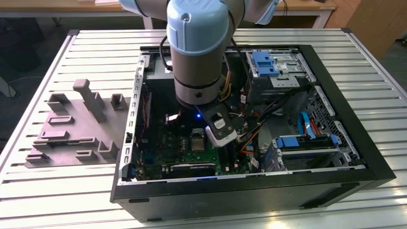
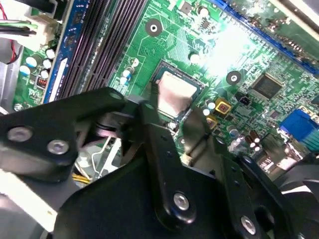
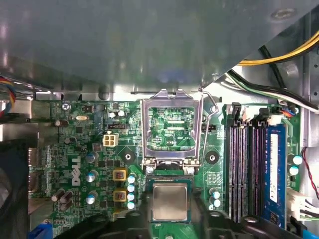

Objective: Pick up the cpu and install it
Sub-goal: 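Place the cpu into insertion slot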

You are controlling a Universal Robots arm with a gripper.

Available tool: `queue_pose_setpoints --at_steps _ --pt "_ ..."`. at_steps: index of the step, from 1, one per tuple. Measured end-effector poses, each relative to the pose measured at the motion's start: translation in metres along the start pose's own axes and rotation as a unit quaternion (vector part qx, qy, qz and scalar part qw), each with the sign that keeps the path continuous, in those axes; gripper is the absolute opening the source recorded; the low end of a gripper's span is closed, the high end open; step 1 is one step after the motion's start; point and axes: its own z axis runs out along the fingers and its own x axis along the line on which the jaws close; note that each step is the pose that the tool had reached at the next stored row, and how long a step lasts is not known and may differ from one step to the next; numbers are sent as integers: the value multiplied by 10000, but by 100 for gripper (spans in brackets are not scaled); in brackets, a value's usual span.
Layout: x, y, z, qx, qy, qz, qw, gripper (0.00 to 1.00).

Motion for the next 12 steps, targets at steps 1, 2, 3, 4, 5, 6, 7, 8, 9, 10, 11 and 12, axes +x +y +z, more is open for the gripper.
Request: queue_pose_setpoints --at_steps 1,2,3,4,5,6,7,8,9,10,11,12 --pt "0 0 0 0 0 0 10000 40" --pt "0 0 -1 0 0 0 10000 34" --pt "0 0 -2 1 0 0 10000 34" --pt "0 0 -3 1 0 0 10000 28" --pt "0 0 -3 1 1 0 10000 23" --pt "0 0 -3 0 0 0 10000 23" --pt "0 0 -4 1 1 0 10000 17" --pt "0 0 -4 1 0 0 10000 17" --pt "0 0 -5 1 1 0 10000 11" --pt "0 0 -5 1 0 0 10000 11" --pt "0 0 -5 1 0 0 10000 11" --pt "0 0 -6 1 1 0 10000 11"
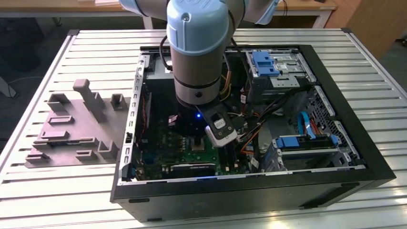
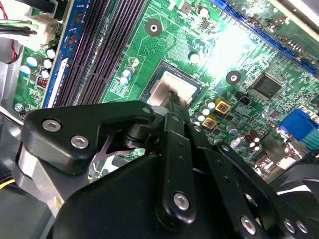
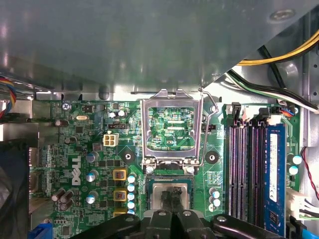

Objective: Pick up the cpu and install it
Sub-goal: 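Place the cpu into insertion slot, then close the cpu cover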

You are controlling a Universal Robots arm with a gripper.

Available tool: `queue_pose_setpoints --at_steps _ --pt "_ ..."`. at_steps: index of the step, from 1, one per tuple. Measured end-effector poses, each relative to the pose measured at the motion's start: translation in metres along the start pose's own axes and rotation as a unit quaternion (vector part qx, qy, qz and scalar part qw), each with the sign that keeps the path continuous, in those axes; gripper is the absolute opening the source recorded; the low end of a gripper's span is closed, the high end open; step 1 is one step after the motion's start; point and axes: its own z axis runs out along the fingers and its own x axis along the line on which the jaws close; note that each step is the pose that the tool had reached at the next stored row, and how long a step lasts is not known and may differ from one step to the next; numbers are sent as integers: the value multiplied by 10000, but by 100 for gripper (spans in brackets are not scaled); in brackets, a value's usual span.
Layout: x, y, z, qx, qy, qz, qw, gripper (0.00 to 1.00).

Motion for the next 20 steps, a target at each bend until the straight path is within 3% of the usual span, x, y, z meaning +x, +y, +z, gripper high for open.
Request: queue_pose_setpoints --at_steps 20 --pt "-1 2 -101 0 0 0 10000 11"
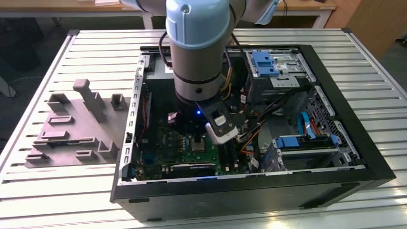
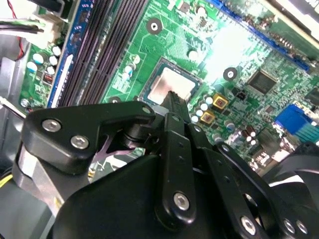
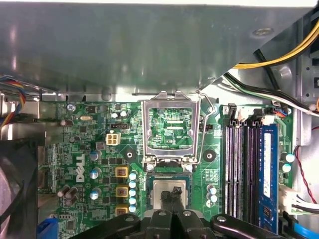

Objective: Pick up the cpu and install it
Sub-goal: 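Close the cpu cover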

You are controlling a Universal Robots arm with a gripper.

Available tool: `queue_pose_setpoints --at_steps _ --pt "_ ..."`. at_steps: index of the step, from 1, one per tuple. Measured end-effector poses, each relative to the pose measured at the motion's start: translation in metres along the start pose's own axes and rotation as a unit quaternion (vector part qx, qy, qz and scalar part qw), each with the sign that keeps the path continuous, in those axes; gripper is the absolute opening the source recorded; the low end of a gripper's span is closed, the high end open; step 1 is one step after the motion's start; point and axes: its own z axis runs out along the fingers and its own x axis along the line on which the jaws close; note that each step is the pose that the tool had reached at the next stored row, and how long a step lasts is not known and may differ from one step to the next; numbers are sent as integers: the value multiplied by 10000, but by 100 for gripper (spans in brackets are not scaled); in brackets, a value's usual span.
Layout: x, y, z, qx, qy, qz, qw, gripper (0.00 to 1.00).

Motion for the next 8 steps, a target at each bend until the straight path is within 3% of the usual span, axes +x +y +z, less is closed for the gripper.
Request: queue_pose_setpoints --at_steps 8 --pt "0 1 -22 0 0 0 10000 11"
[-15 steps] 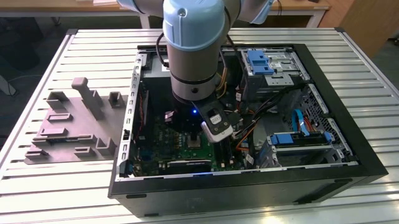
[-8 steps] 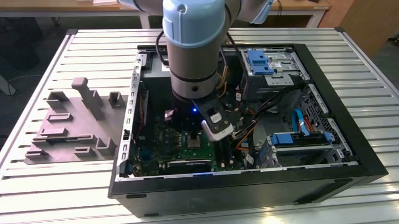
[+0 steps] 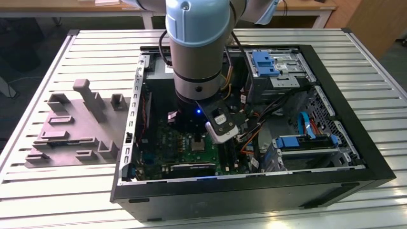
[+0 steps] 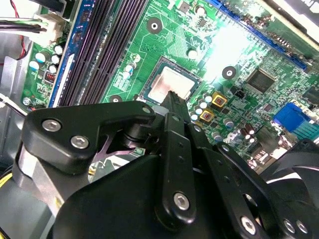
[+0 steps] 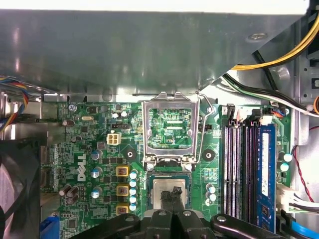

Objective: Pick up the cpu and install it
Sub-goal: 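Close the cpu cover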

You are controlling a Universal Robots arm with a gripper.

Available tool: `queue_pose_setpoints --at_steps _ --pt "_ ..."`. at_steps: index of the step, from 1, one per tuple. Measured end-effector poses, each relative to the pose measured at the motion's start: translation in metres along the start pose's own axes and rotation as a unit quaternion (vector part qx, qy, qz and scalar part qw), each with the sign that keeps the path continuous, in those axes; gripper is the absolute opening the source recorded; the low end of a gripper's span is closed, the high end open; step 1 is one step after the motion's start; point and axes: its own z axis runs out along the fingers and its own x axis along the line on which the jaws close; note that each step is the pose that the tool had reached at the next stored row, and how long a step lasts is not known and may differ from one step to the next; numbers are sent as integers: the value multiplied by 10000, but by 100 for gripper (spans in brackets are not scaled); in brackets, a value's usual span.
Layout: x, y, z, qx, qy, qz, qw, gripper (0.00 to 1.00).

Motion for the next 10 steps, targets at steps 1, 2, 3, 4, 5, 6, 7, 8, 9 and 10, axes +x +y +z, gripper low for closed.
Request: queue_pose_setpoints --at_steps 1,2,3,4,5,6,7,8,9,10 --pt "0 0 0 -1 0 0 10000 11" --pt "0 0 0 -1 0 0 10000 11" --pt "0 0 -1 -1 0 0 10000 11" --pt "0 0 -2 0 0 0 10000 11" --pt "0 0 -2 0 0 0 10000 11" --pt "0 0 -2 0 0 0 10000 11" --pt "0 0 -3 0 0 0 10000 11" --pt "0 0 -3 0 0 0 10000 11" --pt "-1 0 -3 0 0 0 10000 11" --pt "-10 0 -2 0 0 0 10000 11"
